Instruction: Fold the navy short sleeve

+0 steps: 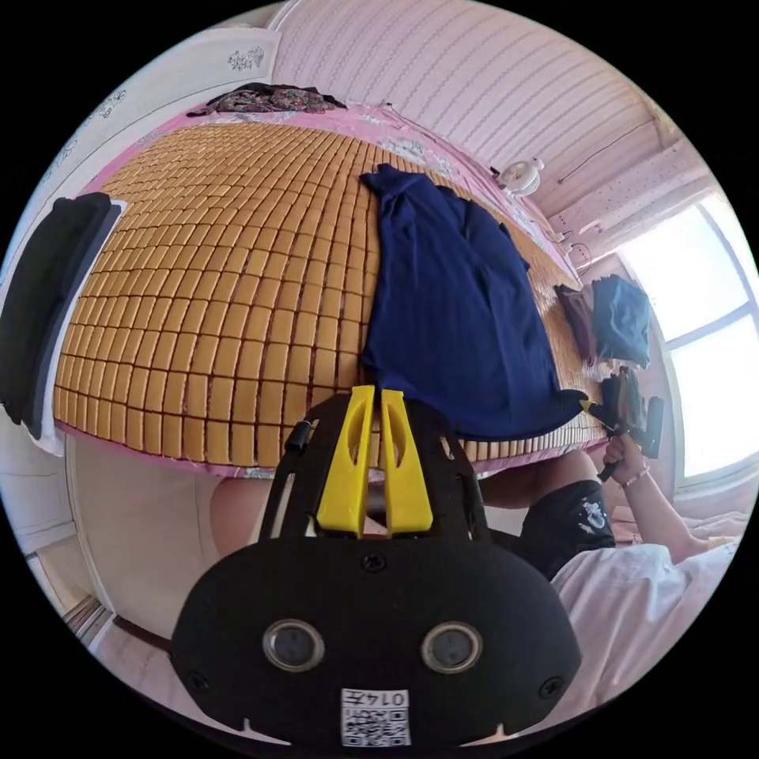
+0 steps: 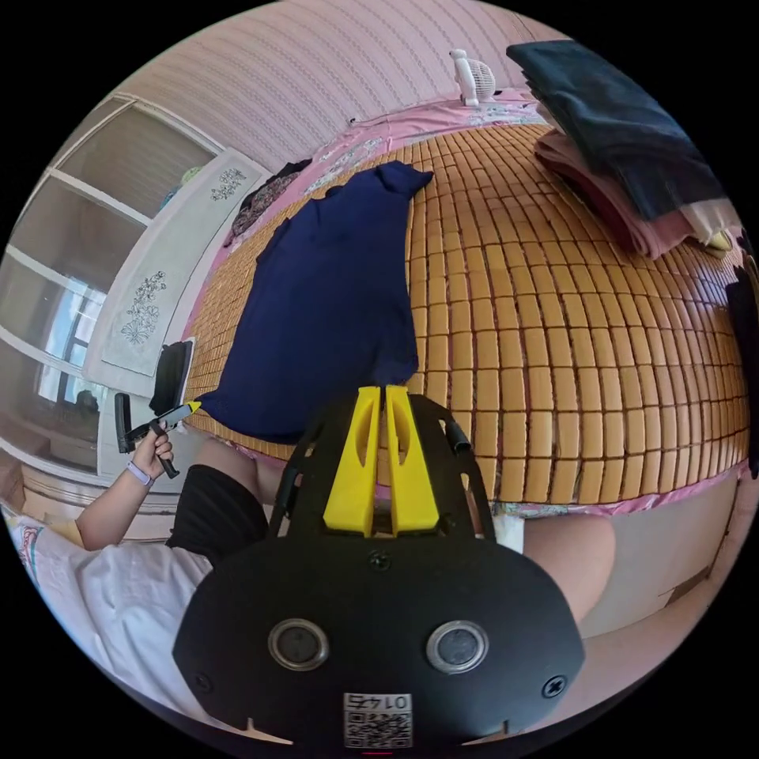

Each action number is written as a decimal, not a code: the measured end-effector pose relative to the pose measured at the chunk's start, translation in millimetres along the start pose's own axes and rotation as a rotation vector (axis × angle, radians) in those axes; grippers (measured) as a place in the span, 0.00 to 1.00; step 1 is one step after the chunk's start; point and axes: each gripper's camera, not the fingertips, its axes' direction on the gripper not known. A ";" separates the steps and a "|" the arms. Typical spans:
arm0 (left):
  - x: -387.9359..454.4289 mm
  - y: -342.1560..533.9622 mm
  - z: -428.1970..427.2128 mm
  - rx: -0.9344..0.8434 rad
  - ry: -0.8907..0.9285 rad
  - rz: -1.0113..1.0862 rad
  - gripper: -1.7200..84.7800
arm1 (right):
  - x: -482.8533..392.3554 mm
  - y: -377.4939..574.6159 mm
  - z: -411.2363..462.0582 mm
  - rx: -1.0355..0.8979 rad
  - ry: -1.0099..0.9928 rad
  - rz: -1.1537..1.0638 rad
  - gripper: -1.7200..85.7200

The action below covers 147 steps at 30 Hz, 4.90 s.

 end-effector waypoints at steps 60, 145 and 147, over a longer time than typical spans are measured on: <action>-13.1 -53.4 98.7 -0.121 -0.132 -0.039 0.01 | 109.3 -64.9 -18.2 -0.137 -0.049 0.380 0.05; 499.6 -586.8 296.5 -0.110 -0.033 0.786 0.07 | -2.1 -408.7 -0.7 0.031 0.231 0.270 0.07; 500.9 -589.0 297.7 -0.121 -0.050 0.833 0.02 | -3.8 -412.7 0.1 0.034 0.217 0.252 0.05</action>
